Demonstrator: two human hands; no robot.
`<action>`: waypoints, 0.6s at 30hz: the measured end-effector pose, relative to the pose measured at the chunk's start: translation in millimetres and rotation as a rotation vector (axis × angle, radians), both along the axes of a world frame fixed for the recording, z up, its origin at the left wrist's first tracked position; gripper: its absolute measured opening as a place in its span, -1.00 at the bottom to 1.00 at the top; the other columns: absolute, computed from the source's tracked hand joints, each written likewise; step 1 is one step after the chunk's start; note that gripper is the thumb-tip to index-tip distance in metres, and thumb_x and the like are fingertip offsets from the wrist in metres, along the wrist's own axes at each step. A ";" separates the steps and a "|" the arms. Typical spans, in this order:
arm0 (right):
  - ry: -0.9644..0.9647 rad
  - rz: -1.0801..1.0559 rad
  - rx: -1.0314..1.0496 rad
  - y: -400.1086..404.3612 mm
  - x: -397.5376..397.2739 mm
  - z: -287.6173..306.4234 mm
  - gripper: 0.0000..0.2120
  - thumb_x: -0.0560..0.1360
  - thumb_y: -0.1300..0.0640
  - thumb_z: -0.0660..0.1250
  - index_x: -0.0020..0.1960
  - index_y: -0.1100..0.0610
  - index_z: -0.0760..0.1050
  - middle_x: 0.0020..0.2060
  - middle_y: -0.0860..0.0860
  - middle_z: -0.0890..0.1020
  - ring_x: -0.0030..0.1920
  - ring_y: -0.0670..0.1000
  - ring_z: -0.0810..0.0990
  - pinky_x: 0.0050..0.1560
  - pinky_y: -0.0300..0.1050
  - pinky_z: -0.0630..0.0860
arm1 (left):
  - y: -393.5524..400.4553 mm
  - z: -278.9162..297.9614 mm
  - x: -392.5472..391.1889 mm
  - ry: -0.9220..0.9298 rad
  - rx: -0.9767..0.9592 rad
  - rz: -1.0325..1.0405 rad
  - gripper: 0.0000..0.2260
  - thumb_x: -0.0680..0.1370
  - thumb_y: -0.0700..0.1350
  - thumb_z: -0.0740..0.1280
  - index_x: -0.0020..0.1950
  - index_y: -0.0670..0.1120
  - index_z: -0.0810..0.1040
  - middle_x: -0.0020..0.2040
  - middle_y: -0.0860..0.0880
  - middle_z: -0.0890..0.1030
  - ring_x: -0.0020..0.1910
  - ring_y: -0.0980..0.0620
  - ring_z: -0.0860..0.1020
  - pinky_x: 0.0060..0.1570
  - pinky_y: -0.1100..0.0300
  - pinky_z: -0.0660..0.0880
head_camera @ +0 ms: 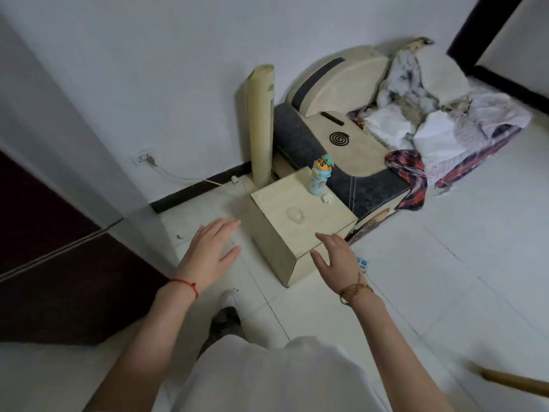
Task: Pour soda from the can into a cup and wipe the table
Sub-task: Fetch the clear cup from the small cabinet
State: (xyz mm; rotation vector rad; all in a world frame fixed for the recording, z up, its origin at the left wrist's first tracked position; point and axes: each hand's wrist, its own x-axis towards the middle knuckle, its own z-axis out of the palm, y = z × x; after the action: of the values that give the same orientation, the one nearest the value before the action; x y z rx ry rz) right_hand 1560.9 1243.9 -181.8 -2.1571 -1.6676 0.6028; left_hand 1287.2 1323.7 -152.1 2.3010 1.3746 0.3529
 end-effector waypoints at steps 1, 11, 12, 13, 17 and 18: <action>0.006 -0.032 0.005 11.4 -1.4 -0.7 -0.38 0.49 -0.22 0.02 0.38 0.14 0.40 0.27 0.08 0.52 0.35 0.16 0.41 0.35 0.13 0.34 | 20.2 1.6 1.2 0.009 0.001 -0.036 -0.53 0.59 -0.04 0.30 0.49 -0.02 0.32 0.45 0.02 0.37 0.45 0.04 0.29 0.48 -0.11 0.20; 0.050 -0.397 0.020 110.4 -34.1 -3.7 -0.58 0.58 0.04 0.24 0.39 0.18 0.39 0.30 0.12 0.50 0.37 0.14 0.37 0.41 0.02 0.26 | 203.0 8.7 17.8 0.060 -0.033 -0.390 -0.51 0.60 0.03 0.27 0.51 0.01 0.27 0.48 0.07 0.32 0.47 0.07 0.26 0.48 0.04 0.23; 0.056 -0.429 0.025 115.7 -38.3 -4.8 -0.58 0.57 0.05 0.24 0.38 0.19 0.39 0.28 0.12 0.50 0.35 0.14 0.39 0.40 0.01 0.28 | 215.4 7.3 20.6 0.067 -0.038 -0.419 -0.51 0.60 0.02 0.27 0.52 0.01 0.27 0.48 0.07 0.32 0.47 0.07 0.26 0.48 0.03 0.23; 0.059 -0.459 0.026 120.4 -42.4 -5.6 -0.58 0.58 0.05 0.24 0.38 0.19 0.39 0.28 0.13 0.51 0.34 0.13 0.40 0.40 0.01 0.28 | 226.9 6.1 23.4 0.073 -0.045 -0.446 -0.50 0.60 0.02 0.27 0.52 0.01 0.27 0.47 0.06 0.32 0.47 0.06 0.26 0.48 0.01 0.23; 0.082 -0.570 -0.015 129.7 -53.3 -11.8 -0.57 0.58 0.03 0.23 0.40 0.16 0.37 0.32 0.10 0.48 0.38 0.11 0.37 0.42 -0.03 0.25 | 262.7 -0.1 36.7 0.088 -0.053 -0.536 -0.50 0.60 0.01 0.27 0.52 -0.01 0.27 0.47 0.03 0.35 0.45 0.04 0.30 0.46 -0.03 0.25; 0.093 -0.598 -0.020 130.8 -54.7 -13.3 -0.57 0.58 0.03 0.23 0.40 0.16 0.37 0.32 0.10 0.48 0.38 0.11 0.37 0.42 -0.02 0.25 | 269.3 -2.3 41.0 0.090 -0.057 -0.550 -0.50 0.60 0.02 0.27 0.52 -0.01 0.26 0.47 0.03 0.34 0.44 0.03 0.30 0.46 -0.02 0.26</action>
State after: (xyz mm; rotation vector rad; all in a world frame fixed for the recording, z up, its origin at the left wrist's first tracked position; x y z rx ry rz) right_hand 1506.2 1374.7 -195.2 -2.4295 -0.8922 0.5249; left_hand 1328.2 1593.0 -154.4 2.5465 0.7222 0.0338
